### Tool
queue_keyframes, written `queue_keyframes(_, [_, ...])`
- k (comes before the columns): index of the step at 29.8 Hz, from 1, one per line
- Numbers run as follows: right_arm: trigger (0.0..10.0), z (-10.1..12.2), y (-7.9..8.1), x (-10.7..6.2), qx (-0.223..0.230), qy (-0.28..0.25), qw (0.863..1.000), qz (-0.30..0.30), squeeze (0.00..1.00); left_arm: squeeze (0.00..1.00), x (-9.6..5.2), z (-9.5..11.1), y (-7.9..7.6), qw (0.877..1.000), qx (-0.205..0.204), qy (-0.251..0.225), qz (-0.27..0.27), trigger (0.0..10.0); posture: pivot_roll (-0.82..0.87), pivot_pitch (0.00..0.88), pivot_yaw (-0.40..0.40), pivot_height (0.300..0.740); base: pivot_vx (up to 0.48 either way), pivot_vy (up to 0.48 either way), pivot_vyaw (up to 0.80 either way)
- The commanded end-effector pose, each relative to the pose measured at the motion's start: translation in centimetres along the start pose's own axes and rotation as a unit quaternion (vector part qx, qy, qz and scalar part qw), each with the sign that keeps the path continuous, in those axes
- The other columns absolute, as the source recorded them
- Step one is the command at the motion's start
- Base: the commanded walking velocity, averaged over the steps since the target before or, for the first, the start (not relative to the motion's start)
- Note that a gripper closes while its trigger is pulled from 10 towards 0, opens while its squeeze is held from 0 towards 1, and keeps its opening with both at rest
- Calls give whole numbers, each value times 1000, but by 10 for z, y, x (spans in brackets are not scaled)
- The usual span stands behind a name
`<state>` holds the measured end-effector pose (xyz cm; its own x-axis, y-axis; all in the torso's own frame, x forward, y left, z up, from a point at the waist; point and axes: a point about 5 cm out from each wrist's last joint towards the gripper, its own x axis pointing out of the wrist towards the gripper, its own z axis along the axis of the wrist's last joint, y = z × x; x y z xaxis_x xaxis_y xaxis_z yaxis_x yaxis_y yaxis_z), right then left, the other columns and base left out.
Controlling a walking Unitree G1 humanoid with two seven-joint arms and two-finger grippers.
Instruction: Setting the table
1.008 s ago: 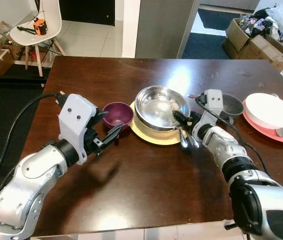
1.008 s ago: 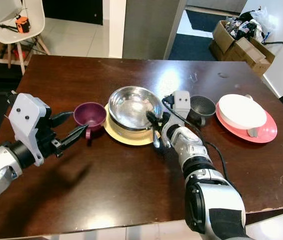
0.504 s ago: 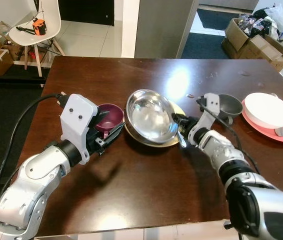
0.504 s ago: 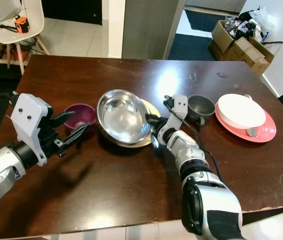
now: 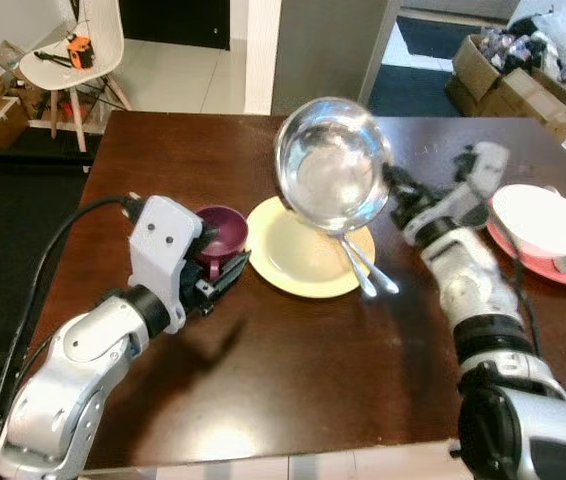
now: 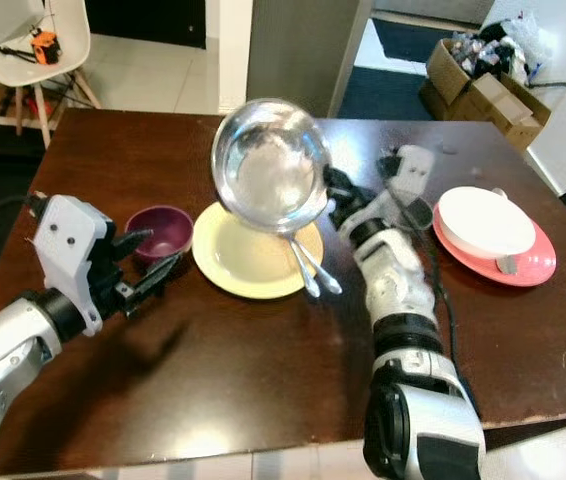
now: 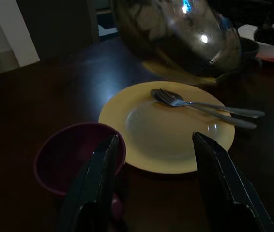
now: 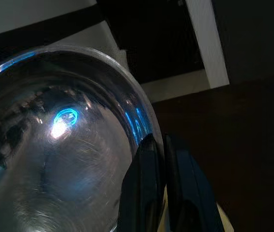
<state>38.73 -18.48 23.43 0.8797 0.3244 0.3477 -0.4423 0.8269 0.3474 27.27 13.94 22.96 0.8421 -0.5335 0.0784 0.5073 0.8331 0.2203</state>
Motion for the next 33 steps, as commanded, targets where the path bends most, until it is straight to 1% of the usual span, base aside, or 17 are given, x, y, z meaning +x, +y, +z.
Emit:
queue_keyframes(1, [0,1,5,-4,9,2,1000,17,0,0,2,-2,-3,1000,-1,0,-7,10000,50,92,-6,740,0,0,0])
queue_keyframes(3, [0,0,8,-7,3,11,1000,27,0,0,2,-3,-3,1000,-1,0,-7,10000,43,88,-9,740,0,0,0])
queue_keyframes(4, [0,-12,13,-29,-33,66,997,34,0,0,3,-3,-4,1000,-3,-1,-10,10000,28,81,-7,740,0,0,0])
queue_keyframes(5, [0,-18,16,-39,-44,87,994,39,0,0,2,-4,-4,1000,-3,-1,-11,10000,25,80,-7,740,0,0,0])
queue_keyframes(8, [0,-34,27,-63,-34,144,988,49,0,0,2,-5,-4,1000,-4,-1,-12,10000,22,79,-5,740,0,0,0])
queue_keyframes(14, [0,-50,36,-87,-19,196,978,62,0,0,3,-5,-1,1000,-2,-2,-12,10000,12,77,-2,740,0,0,0])
queue_keyframes(15, [0,-63,36,-100,-17,246,966,70,0,0,4,-1,6,1000,4,-6,-8,10000,11,77,2,740,0,0,0])
queue_keyframes(17, [0,-72,29,-103,-30,274,959,64,0,0,4,2,14,1000,6,-10,-1,10000,11,78,3,740,0,0,0])
queue_keyframes(20, [0,-71,26,-99,-24,276,959,63,0,0,1,8,23,1000,1,-16,1,10000,17,77,0,740,0,0,0])
queue_keyframes(24, [0,-69,36,-89,1,301,949,97,0,0,-19,23,45,999,23,-6,-45,10000,32,78,-5,740,0,0,0])
queue_keyframes(26, [0,-70,37,-87,-22,314,943,106,0,0,-27,30,52,998,33,-1,-60,10000,37,81,-7,740,0,0,0])
queue_keyframes(27, [2980,-70,35,-84,-32,313,944,100,0,0,-30,33,53,997,35,-1,-63,10000,44,84,-9,740,0,0,0])
queue_keyframes(29, [2980,-69,33,-83,-39,312,944,95,0,0,-32,35,54,997,37,-1,-64,10000,44,84,-9,740,0,0,0])
queue_keyframes(30, [10000,-68,30,-80,-53,308,946,84,0,0,-32,36,54,997,39,-1,-63,10000,47,85,-8,740,0,0,0])
queue_keyframes(31, [10000,-67,28,-77,-60,303,948,76,0,0,-33,36,54,997,41,-2,-62,10000,46,88,-5,740,0,0,0])
queue_keyframes(32, [10000,-63,28,-72,-59,293,952,71,1000,0,-30,34,49,997,39,0,-65,10000,46,92,0,740,0,0,0])
queue_keyframes(33, [10000,-63,28,-72,-59,293,952,71,1000,0,-30,34,49,997,39,0,-65,10000,46,92,0,740,0,0,0])
